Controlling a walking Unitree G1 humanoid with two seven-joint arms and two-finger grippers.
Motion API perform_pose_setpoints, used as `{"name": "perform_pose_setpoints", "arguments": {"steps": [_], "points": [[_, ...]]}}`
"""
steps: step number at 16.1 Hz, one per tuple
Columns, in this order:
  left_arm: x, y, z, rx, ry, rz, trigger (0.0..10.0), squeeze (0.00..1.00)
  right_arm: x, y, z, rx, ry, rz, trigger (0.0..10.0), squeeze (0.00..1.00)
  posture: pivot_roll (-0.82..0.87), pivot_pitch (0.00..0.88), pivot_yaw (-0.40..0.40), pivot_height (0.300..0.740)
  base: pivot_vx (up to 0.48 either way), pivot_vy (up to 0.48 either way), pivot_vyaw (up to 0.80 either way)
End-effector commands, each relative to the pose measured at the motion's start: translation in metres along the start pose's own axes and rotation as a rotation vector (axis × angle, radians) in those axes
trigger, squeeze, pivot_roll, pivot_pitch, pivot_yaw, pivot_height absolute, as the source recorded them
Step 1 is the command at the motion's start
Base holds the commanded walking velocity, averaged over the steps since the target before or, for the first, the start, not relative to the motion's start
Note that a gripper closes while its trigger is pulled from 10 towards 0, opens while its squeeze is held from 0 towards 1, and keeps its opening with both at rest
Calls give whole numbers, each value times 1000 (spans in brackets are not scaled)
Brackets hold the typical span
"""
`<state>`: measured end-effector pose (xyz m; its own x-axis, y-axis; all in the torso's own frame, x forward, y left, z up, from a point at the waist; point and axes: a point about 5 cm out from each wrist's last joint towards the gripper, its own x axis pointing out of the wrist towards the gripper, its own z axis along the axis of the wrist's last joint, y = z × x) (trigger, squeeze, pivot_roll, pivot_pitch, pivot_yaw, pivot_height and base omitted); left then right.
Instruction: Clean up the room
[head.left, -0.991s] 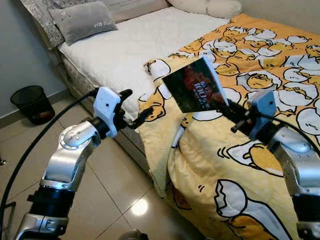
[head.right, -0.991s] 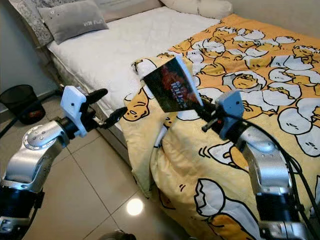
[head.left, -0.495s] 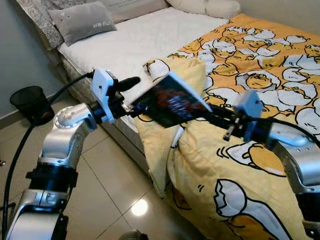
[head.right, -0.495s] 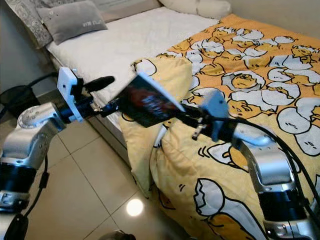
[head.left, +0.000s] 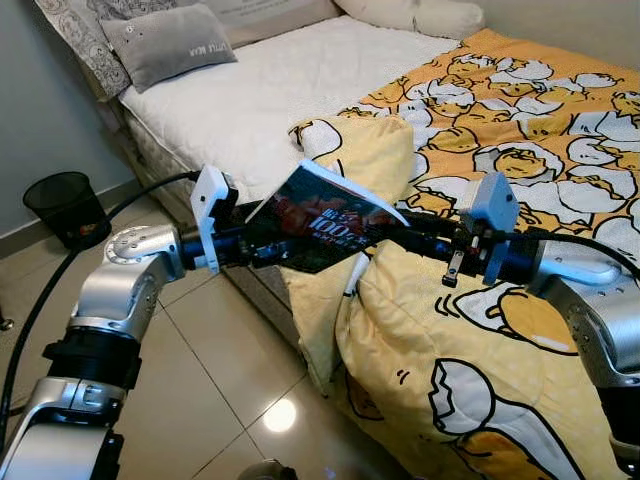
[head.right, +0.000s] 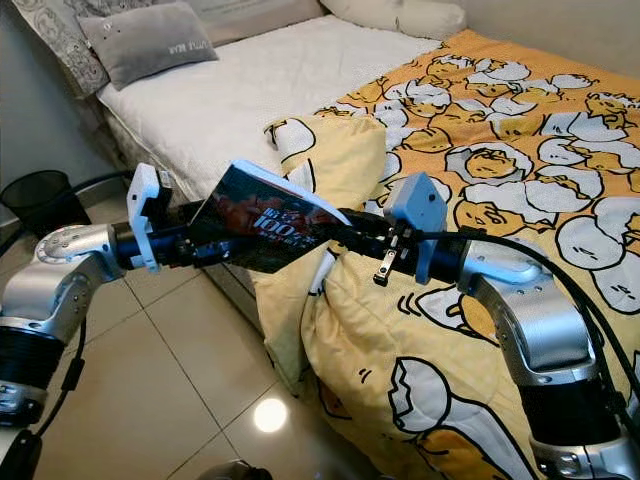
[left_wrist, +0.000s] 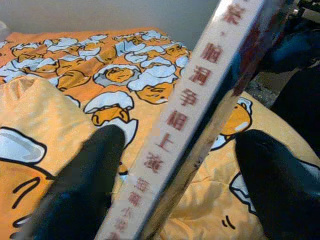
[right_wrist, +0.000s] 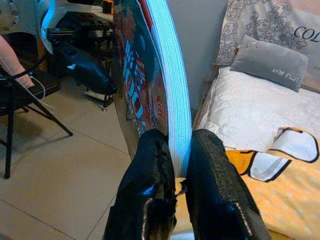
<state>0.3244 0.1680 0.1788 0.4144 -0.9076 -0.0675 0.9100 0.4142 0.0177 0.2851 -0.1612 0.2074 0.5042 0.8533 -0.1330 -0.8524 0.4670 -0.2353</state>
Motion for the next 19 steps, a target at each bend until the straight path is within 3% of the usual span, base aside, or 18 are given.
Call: {"name": "perform_pose_setpoints", "arguments": {"steps": [1, 7, 19], "points": [[-5, 0, 0, 2, 9, -2, 0, 0, -2, -3, 17, -46, -49, 4, 0, 0, -53, 0, 99, 740, 0, 0, 0], [-26, 2, 8, 12, 2, 13, 0, 0, -9, -14, 19, -37, -38, -22, 0, 0, -31, 0, 79, 740, 0, 0, 0], [-22, -7, 5, -32, -51, 4, 0, 0, -6, -20, 25, -45, -64, -42, 0, 0, -43, 0, 76, 740, 0, 0, 0]]}}
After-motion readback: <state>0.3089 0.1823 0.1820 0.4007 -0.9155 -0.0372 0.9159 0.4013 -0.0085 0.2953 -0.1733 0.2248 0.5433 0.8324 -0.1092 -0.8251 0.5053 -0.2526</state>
